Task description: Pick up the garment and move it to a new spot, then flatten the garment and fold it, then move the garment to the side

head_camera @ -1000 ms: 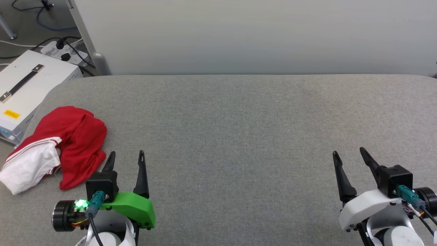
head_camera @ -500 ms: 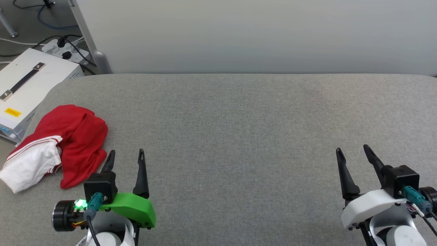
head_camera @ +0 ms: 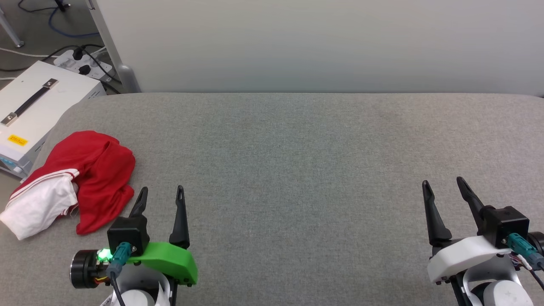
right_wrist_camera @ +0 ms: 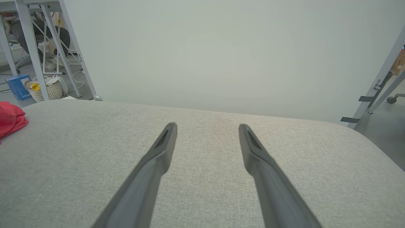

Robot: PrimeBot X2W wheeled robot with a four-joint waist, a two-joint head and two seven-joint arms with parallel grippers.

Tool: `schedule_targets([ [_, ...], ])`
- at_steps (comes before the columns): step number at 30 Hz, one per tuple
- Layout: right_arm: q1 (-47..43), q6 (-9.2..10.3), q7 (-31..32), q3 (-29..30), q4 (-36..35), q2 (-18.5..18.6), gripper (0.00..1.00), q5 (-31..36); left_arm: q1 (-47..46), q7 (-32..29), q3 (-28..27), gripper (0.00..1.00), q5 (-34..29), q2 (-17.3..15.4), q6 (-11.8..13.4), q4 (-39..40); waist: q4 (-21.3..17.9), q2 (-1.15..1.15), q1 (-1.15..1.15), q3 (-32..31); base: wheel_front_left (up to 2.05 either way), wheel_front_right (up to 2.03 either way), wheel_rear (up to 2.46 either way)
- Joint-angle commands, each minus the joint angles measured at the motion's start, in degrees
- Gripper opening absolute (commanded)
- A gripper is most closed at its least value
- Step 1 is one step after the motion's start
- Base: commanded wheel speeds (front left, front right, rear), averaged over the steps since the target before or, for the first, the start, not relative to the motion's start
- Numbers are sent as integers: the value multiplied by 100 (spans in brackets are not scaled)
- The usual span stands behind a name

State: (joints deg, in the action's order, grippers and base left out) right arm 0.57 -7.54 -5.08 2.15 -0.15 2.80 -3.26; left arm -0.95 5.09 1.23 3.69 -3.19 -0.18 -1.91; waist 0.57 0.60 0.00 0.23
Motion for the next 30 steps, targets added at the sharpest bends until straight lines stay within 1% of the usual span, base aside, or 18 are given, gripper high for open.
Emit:
schedule_targets([
  [1,1,2,-70,15,-18,4,100,-54,110,57,3,100,74,12,-2,-43,3,-23,0,-1,0,0,0],
  [8,-13,2,-153,38,-14,5,100,-89,124,141,34,100,153,14,-30,-126,18,-26,0,-1,0,0,0],
  [19,-1,3,-293,94,257,5,100,-175,131,283,139,100,161,17,-61,-326,32,-32,0,36,0,0,0],
  [30,22,3,-423,144,290,6,100,-227,148,414,197,100,198,19,-60,-397,40,-37,0,48,0,0,0],
])
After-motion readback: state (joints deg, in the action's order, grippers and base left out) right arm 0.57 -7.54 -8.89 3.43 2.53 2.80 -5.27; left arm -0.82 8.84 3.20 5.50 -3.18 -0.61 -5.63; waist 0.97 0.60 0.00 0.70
